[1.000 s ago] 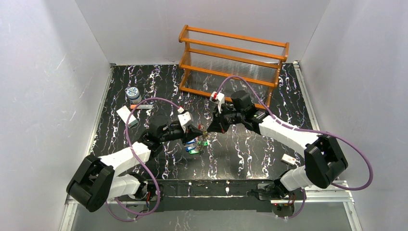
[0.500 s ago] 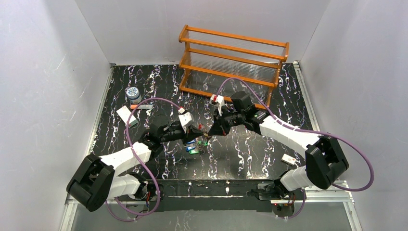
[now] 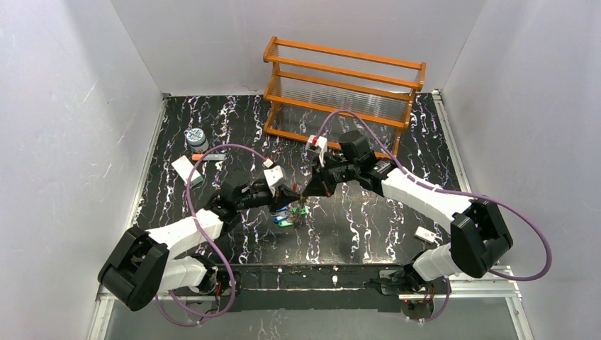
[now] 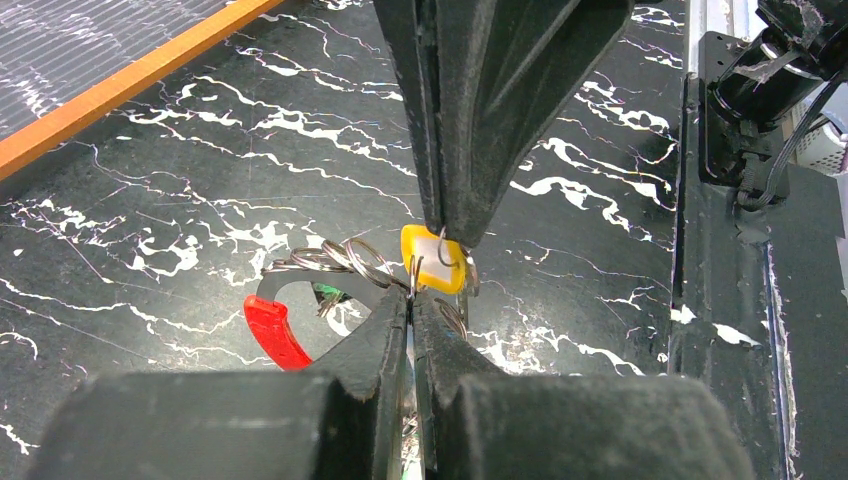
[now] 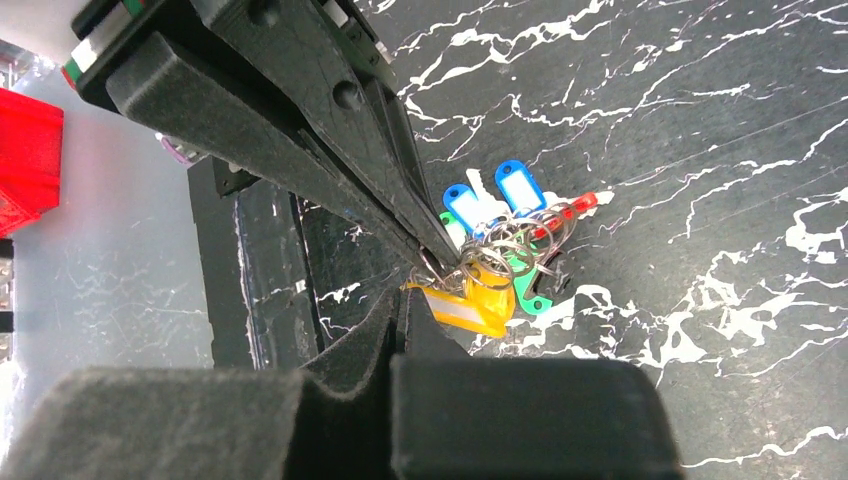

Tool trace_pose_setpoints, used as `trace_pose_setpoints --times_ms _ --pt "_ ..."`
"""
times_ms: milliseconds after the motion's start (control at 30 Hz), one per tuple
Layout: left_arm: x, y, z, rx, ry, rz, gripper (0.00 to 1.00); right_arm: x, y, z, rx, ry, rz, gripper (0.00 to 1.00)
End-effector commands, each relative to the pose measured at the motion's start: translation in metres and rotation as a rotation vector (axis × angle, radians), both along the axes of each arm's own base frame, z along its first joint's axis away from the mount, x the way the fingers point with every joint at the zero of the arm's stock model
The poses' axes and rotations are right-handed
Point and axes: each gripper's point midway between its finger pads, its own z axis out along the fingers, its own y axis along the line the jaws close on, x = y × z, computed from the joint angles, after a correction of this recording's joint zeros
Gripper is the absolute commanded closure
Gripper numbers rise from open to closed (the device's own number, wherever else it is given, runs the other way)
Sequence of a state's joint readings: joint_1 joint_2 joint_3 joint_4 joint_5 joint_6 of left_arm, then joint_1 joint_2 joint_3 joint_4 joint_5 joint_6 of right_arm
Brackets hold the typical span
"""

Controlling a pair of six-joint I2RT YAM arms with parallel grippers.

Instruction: Put the keys on the keyring

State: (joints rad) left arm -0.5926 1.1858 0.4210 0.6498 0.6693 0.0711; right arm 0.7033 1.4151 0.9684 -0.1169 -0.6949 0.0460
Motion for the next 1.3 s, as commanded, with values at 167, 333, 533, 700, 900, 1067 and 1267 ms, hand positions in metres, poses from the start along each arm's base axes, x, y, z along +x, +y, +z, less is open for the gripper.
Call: trace_pose_setpoints --times_ms 167,333,533,700,900,1067,1267 --pt "0.005 -0.006 0.025 -0.040 -0.073 -0.010 1.00 0.015 0.014 0.015 0.027 -0.039 -0.007 0.99" --pt "0.005 -0.005 0.024 -0.040 -0.073 -0.006 1.00 0.016 0.012 0.007 -0.001 -0.027 -0.018 0.99" --pt "0.004 -0.005 0.025 -0.041 -0.076 -0.007 1.00 0.020 0.006 0.000 -0.030 -0.036 -0.066 0.99" --pt "0.004 -0.005 0.025 -0.042 -0.078 -0.007 1.00 0.022 0.004 -0.007 -0.049 -0.019 -0.086 0.99" --pt "0.004 -0.005 0.027 -0.044 -0.085 -0.005 1.00 0.019 0.003 -0.014 -0.054 0.010 -0.096 0.99" --pt "0.003 -0.005 0.027 -0.045 -0.088 -0.005 1.00 0.016 0.002 -0.022 -0.061 0.036 -0.097 0.99" --pt "0.003 -0.004 0.027 -0.044 -0.090 -0.006 1.00 0.015 0.002 -0.025 -0.068 0.046 -0.098 0.99"
